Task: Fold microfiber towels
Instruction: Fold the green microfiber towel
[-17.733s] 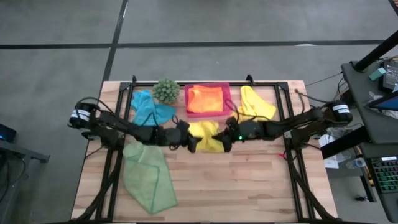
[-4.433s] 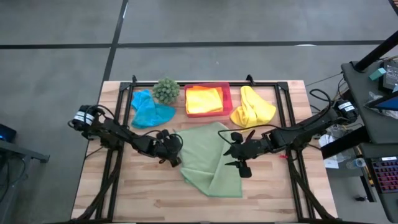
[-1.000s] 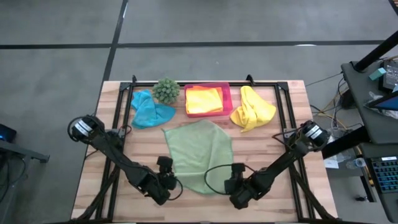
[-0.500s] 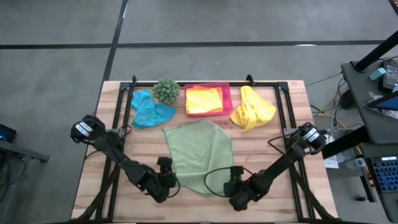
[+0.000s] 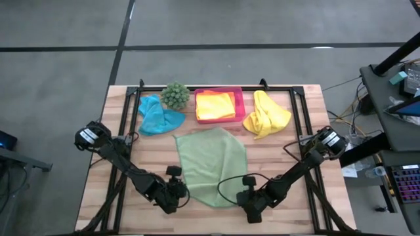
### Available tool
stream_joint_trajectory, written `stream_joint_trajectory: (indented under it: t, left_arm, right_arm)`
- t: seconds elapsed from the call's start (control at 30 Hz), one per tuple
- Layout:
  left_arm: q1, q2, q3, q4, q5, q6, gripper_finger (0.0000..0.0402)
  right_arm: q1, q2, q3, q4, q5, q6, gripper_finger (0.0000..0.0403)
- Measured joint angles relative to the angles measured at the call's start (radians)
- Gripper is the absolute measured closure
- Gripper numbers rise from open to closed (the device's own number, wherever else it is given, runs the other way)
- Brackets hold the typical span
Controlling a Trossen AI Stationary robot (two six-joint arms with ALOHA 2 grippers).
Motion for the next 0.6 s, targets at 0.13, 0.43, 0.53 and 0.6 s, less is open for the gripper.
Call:
stream_joint_trajectory:
  t: [0.13,0.43,0.53,0.6]
  left_arm:
    - [0.0,-0.001,0.0,0.0,0.061,-0.048,0.0393]
    - [-0.001,-0.005,0.089,0.004,0.25,-0.131,0.0399]
    - [0.0,-0.006,0.118,-0.001,0.262,-0.191,0.0392]
    - [0.0,-0.006,0.13,-0.001,0.27,-0.207,0.0382]
  right_arm:
    - [0.009,-0.007,0.025,-0.042,0.013,-0.049,0.0391]
    - [0.016,-0.051,0.127,-0.405,0.054,-0.073,0.0394]
    - [0.019,-0.061,0.137,-0.446,0.038,-0.072,0.0394]
    - [0.02,-0.072,0.137,-0.465,0.017,-0.08,0.0394]
